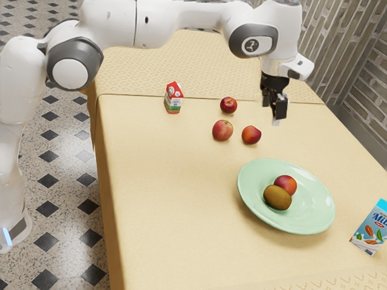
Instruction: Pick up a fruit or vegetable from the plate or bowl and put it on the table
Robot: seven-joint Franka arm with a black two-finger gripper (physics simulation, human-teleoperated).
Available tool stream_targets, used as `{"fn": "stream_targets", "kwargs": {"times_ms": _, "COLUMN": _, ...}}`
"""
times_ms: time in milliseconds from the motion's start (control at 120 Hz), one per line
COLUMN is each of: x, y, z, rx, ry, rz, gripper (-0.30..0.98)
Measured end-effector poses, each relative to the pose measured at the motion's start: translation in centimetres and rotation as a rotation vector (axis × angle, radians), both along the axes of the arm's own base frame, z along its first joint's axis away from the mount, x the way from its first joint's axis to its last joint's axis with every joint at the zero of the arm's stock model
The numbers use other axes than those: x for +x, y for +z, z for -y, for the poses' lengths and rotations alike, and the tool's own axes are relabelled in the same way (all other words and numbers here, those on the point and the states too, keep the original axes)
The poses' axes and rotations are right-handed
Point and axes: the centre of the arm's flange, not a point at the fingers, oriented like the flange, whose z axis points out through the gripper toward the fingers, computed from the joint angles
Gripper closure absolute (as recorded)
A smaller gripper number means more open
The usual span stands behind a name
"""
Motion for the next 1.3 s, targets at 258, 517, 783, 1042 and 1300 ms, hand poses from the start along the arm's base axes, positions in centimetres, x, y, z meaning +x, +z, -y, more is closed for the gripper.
{"fn": "stream_targets", "kwargs": {"times_ms": 258, "x": 2.8, "y": -2.8, "z": 3.1, "rx": -0.023, "ry": -0.038, "rz": 0.030, "gripper": 0.00}}
{"fn": "stream_targets", "kwargs": {"times_ms": 517, "x": 5.2, "y": -7.9, "z": 6.8, "rx": -0.071, "ry": -0.076, "rz": -0.001, "gripper": 0.00}}
{"fn": "stream_targets", "kwargs": {"times_ms": 783, "x": 6.5, "y": -10.9, "z": 7.4, "rx": -0.094, "ry": -0.073, "rz": -0.020, "gripper": 0.00}}
{"fn": "stream_targets", "kwargs": {"times_ms": 1042, "x": 6.9, "y": -13.0, "z": 7.8, "rx": -0.110, "ry": -0.070, "rz": -0.046, "gripper": 0.00}}
{"fn": "stream_targets", "kwargs": {"times_ms": 1300, "x": 7.0, "y": -13.6, "z": 6.9, "rx": -0.110, "ry": -0.056, "rz": -0.058, "gripper": 0.00}}
